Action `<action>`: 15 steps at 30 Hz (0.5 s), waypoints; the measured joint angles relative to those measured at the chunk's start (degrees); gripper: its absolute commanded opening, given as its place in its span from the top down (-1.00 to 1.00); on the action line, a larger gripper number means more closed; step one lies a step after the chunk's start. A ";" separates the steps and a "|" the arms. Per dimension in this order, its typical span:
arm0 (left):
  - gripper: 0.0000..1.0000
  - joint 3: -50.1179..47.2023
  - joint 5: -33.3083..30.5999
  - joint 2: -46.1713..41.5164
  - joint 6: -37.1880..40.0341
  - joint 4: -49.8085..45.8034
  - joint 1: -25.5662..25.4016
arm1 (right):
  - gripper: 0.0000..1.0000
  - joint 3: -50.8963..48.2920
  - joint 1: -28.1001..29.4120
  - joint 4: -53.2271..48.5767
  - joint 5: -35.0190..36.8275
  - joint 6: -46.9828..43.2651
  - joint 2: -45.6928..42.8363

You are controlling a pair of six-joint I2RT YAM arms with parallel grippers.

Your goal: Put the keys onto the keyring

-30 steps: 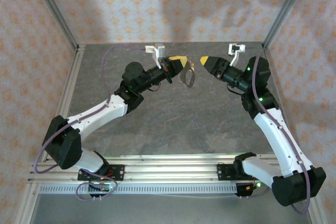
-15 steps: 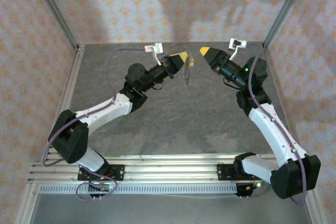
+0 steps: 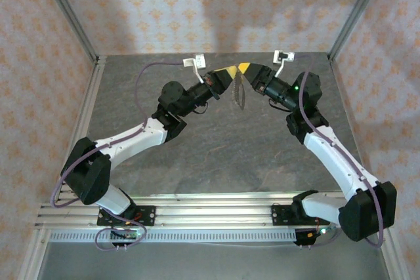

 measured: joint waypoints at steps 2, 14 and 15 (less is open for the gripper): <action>1.00 0.00 0.00 0.00 0.00 0.02 0.00 | 0.36 -0.11 0.07 0.13 0.02 0.02 0.22; 1.00 0.17 -0.44 0.68 0.00 0.02 0.00 | 1.00 -1.07 0.07 0.17 0.87 -0.39 0.52; 1.00 0.17 -0.63 0.70 0.00 -0.02 0.00 | 1.00 -1.09 0.07 0.15 1.01 -0.20 0.57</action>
